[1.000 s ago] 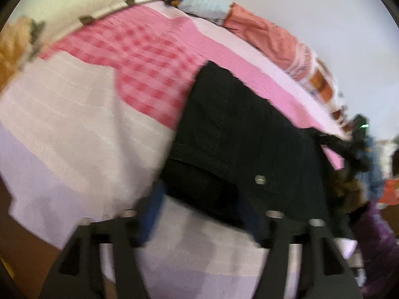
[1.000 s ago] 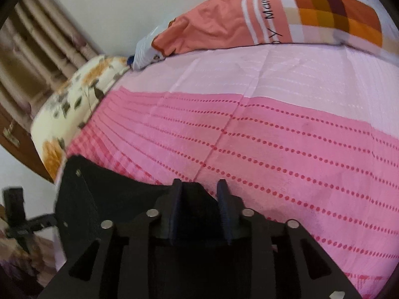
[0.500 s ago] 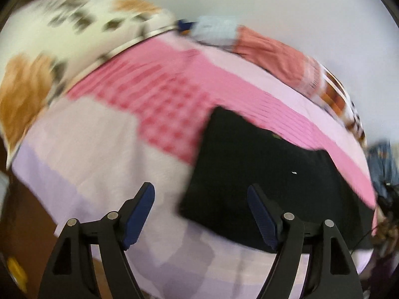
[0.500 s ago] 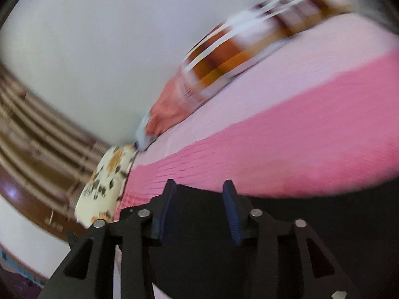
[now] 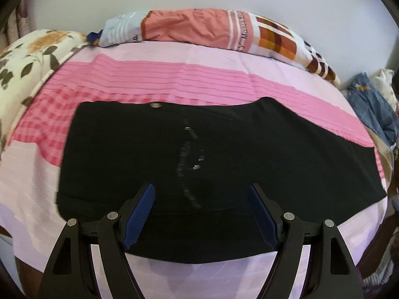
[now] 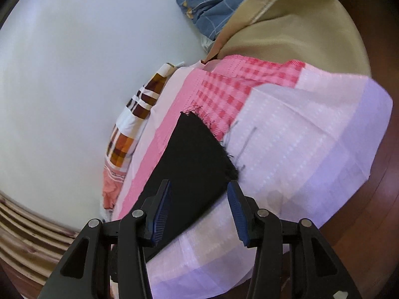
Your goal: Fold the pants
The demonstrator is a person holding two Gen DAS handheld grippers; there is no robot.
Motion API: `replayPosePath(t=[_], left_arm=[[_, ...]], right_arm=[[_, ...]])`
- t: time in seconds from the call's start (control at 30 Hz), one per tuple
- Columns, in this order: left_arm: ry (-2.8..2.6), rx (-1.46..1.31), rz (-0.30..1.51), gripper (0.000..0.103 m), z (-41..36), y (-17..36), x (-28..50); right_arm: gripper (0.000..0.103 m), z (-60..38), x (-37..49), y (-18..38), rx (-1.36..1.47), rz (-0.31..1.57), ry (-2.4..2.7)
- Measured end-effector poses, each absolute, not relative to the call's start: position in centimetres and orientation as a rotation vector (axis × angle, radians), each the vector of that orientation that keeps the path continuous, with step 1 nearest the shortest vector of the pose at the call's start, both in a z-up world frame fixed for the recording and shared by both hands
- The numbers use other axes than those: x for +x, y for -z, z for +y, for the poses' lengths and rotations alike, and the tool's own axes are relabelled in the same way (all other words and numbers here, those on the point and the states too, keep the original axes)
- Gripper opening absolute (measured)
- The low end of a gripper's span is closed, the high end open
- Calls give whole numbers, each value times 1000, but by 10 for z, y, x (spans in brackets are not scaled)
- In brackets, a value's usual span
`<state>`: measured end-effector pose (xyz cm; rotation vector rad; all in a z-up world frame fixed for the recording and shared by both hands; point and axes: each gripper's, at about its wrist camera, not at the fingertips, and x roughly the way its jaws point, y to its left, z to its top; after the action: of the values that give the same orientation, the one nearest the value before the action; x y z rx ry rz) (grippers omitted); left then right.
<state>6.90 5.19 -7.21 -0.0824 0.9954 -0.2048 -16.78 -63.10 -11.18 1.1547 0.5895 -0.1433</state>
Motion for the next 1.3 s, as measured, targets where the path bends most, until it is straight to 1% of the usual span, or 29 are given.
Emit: replayPosePath(t=[0.2, 0.47, 0.7, 0.83, 0.93, 1.13, 1.17, 1.27, 1.3], left_arm=[[243, -49, 1011, 77, 22, 72, 63], [311, -20, 1040, 77, -13, 71, 57], [368, -5, 1035, 77, -37, 64, 56], [394, -27, 1055, 77, -43, 63, 58], [403, -28, 1037, 77, -43, 59, 56], [404, -64, 1069, 77, -42, 66, 60], [403, -72, 1066, 77, -41, 66, 60], [377, -57, 1028, 77, -39, 62, 58], [364, -44, 1014, 77, -39, 61, 57]], right_arm=[[45, -636, -164, 133, 1257, 524, 82], [45, -632, -141, 147, 1250, 560, 77], [45, -627, -127, 152, 1235, 565, 95], [45, -634, -138, 141, 1182, 540, 215], [45, -644, -138, 149, 1245, 542, 160], [51, -622, -110, 156, 1265, 560, 60], [51, -618, -106, 155, 1248, 566, 56], [57, -608, -91, 148, 1199, 586, 40], [58, -608, -89, 147, 1190, 587, 47]])
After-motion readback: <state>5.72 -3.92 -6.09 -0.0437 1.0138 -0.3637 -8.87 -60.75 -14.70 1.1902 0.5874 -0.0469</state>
